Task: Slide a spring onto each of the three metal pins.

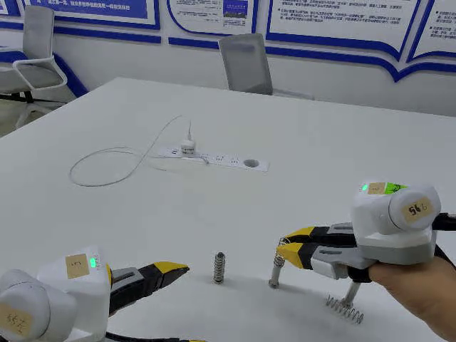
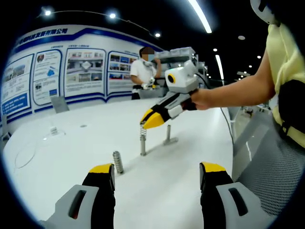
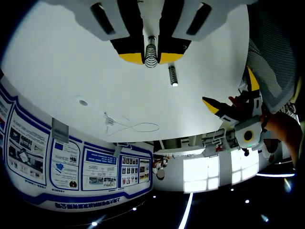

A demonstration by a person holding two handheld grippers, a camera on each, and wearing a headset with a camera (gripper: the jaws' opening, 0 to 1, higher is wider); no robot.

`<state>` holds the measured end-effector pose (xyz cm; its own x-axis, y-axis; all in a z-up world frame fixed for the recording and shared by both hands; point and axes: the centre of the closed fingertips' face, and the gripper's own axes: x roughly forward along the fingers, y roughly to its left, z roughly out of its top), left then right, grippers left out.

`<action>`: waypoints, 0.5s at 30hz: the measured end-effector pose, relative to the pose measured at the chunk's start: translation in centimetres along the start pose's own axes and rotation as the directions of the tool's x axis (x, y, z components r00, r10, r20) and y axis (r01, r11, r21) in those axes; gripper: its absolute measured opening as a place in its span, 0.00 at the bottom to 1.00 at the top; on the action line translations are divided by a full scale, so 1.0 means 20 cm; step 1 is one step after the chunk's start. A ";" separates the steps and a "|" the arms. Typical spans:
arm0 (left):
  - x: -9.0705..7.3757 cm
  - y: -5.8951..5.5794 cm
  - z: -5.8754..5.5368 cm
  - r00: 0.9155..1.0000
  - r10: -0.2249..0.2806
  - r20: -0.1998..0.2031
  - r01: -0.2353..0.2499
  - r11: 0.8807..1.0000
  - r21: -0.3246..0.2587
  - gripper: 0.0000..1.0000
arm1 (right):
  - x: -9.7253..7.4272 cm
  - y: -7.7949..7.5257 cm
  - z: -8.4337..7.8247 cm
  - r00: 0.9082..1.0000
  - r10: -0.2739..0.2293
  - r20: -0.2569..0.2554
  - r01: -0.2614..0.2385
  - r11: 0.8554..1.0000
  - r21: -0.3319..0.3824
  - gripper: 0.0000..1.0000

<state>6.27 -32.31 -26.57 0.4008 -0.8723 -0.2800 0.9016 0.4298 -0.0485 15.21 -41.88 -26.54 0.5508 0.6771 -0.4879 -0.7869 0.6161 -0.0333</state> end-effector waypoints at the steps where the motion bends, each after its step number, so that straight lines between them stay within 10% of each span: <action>1: 0.00 0.00 0.00 1.000 0.001 0.000 -0.001 1.000 0.000 0.74 | 0.00 0.00 -0.01 1.000 0.001 -0.002 -0.001 1.000 0.003 0.12; 15: 0.00 0.00 -0.01 1.000 0.007 -0.007 -0.007 1.000 -0.005 0.74 | 0.05 0.00 -0.09 1.000 0.010 -0.028 -0.009 1.000 0.026 0.12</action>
<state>6.25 -32.27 -26.68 0.4058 -0.8676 -0.2874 0.8980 0.4370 -0.0510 15.17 -41.90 -28.47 0.5346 0.6717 -0.5129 -0.7847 0.6199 -0.0062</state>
